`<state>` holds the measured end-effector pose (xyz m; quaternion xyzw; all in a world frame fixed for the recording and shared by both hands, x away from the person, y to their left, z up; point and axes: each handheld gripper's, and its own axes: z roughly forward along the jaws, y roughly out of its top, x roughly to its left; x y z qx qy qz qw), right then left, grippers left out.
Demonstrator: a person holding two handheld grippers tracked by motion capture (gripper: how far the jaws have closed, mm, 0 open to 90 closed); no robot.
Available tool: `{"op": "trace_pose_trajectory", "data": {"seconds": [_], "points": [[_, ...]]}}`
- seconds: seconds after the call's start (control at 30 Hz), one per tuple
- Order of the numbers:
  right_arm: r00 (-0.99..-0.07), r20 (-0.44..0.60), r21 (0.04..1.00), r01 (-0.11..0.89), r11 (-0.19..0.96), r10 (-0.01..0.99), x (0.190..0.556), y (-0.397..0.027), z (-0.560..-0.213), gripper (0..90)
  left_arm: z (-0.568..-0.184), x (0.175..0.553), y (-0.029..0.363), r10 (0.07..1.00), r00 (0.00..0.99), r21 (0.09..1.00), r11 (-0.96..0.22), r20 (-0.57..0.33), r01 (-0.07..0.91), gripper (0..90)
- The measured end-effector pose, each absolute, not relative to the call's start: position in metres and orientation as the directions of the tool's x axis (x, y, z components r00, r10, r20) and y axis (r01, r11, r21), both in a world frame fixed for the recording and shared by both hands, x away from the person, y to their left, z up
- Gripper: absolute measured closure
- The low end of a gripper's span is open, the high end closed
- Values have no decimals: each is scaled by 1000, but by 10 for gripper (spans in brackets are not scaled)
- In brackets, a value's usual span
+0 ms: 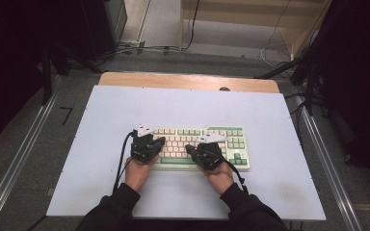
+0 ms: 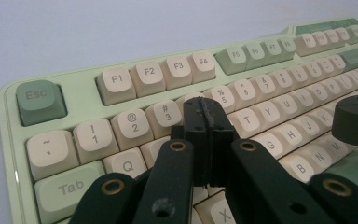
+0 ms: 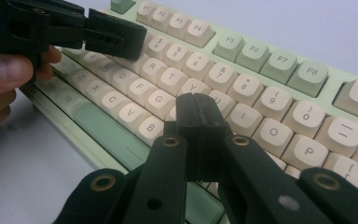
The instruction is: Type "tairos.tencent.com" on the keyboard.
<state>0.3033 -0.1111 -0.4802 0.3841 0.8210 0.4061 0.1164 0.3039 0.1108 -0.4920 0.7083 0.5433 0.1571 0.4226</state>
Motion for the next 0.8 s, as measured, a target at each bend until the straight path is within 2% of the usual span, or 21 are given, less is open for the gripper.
{"op": "trace_pose_trajectory", "data": {"seconds": [0.8], "points": [[-683,116,756,532,382,721,303,-111,-481,877,-484,299,112,884,379,786,-22,-274,618,900]]}}
